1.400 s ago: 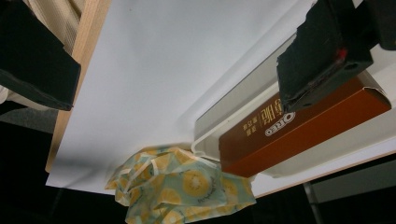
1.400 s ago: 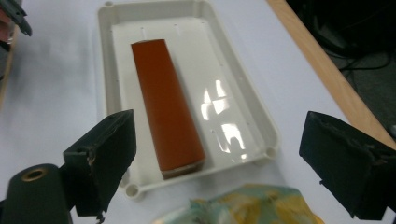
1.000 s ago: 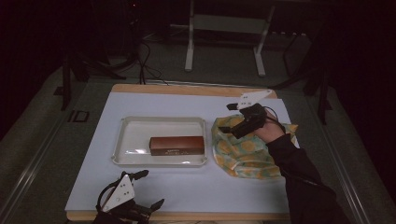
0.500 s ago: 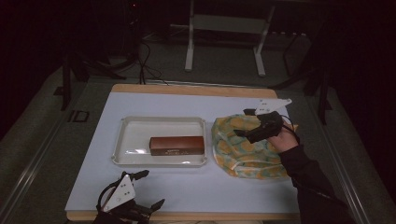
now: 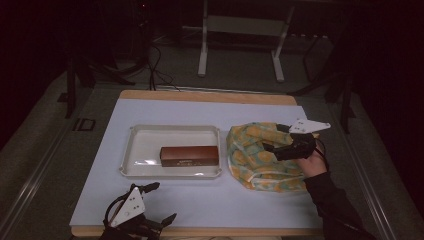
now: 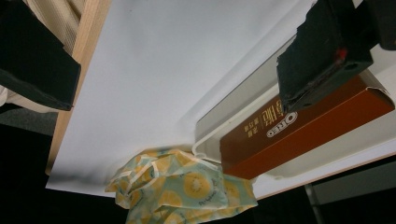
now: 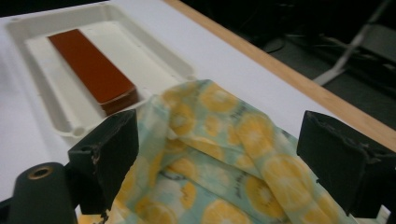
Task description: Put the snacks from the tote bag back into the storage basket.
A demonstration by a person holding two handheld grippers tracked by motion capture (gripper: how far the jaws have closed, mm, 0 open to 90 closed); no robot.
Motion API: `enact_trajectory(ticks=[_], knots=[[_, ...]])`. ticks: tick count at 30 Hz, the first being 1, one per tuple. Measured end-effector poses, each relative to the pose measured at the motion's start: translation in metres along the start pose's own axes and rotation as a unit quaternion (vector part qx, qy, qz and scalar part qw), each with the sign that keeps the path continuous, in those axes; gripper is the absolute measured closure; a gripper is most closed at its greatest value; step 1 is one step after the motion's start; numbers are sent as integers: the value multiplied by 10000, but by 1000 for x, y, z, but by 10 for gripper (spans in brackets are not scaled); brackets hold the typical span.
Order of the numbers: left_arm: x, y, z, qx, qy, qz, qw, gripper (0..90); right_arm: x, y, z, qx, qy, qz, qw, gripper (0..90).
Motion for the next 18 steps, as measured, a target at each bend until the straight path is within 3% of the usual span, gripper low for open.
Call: enact_trajectory(ticks=[7,13,16,18], knots=[[0,0,0,-7,0,14,10000,0,-6,17,-16,-236,-127,-441,9987,128],[1,0,0,-9,-3,21,10000,0,-11,30,-35,-235,-279,-771,9964,129],[0,0,0,-6,-2,18,10000,0,-14,37,-44,-296,-197,-1123,9930,131],[0,0,0,-9,-6,21,10000,0,-15,40,-49,-309,-310,-1230,9914,131]])
Point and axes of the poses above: each handheld gripper's, and its own axes: y roughly backward along the jaws, z roughly out of its top, x roughly to its left, the point moved 10 cm from there along -y, roughly forward along the jaws, and after that the axes turned 10 degrees about -x, right-handed, at the moved point
